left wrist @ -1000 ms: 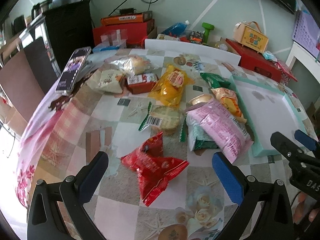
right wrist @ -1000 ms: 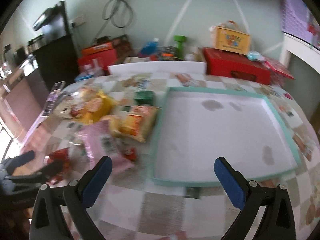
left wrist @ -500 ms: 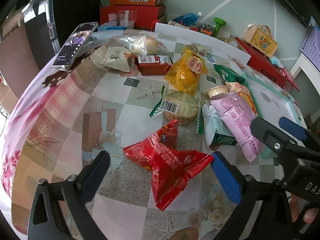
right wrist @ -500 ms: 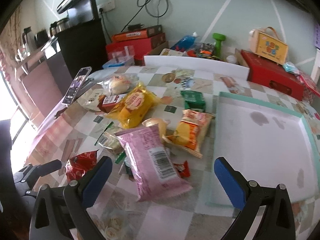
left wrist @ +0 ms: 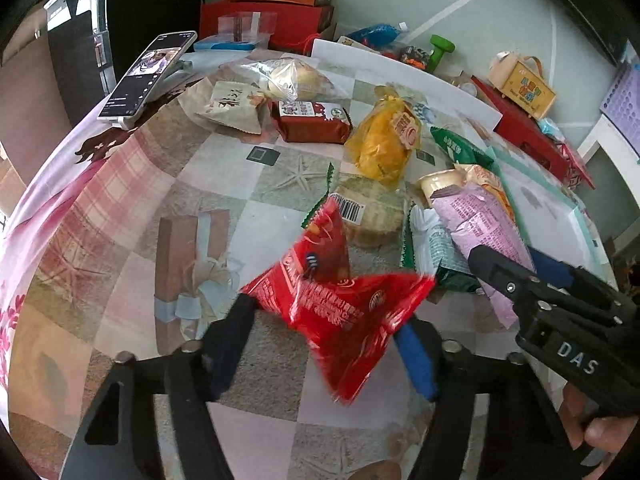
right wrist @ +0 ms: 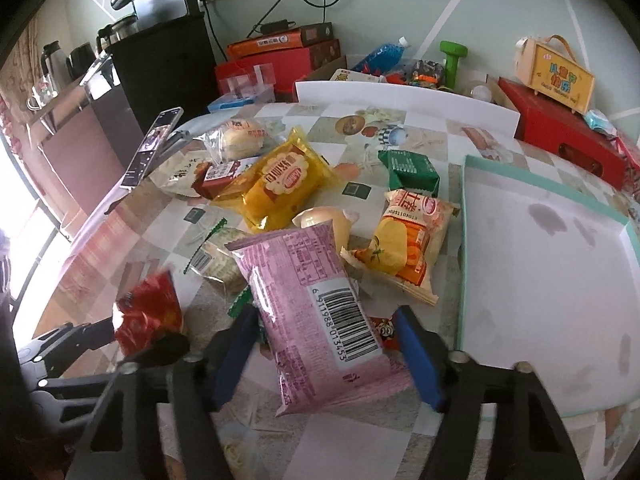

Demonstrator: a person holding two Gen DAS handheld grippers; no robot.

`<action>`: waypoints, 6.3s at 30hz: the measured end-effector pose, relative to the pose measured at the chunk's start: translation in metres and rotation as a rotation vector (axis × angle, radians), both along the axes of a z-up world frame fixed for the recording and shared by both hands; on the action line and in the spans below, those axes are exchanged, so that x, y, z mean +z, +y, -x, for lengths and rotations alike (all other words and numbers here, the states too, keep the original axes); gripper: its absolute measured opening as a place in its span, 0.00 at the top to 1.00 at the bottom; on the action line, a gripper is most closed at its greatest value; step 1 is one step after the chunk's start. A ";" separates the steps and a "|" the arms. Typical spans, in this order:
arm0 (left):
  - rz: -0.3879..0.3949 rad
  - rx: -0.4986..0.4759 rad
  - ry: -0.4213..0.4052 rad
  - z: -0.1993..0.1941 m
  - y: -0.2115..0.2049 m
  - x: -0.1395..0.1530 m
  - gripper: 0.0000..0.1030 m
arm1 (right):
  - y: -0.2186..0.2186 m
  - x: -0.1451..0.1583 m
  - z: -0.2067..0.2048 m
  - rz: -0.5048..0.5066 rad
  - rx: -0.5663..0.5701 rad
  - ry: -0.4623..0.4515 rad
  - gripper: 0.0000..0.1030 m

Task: Organize snacks
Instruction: 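Grasp the red wrapper bag with the left tool while the right tool grasps the pink bag, then carry both bags over the white tray and open both tools to drop them, then withdraw both tools from the tray back toward the snack pile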

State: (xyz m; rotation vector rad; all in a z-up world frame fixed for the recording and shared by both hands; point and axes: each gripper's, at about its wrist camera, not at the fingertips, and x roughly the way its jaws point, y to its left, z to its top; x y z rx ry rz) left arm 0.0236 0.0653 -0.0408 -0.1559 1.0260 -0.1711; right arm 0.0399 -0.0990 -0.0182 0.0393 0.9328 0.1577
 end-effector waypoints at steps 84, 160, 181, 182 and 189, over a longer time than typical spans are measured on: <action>0.015 -0.473 -0.242 -0.073 -0.259 0.081 0.56 | -0.272 0.043 0.009 0.019 -0.758 -0.135 0.59; -0.010 0.020 -0.320 -0.090 -0.111 0.091 0.00 | -0.226 0.040 -0.006 0.087 -0.634 -0.055 0.00; -0.138 0.258 -0.169 -0.068 0.002 0.068 0.00 | -0.087 0.035 -0.029 -0.003 -0.294 -0.032 0.00; -0.144 0.239 -0.153 -0.067 0.001 0.063 0.00 | -0.081 0.033 -0.029 -0.010 -0.280 -0.024 0.00; -0.130 0.184 -0.084 -0.062 -0.002 0.043 0.00 | -0.048 0.023 -0.023 0.020 -0.209 -0.002 0.00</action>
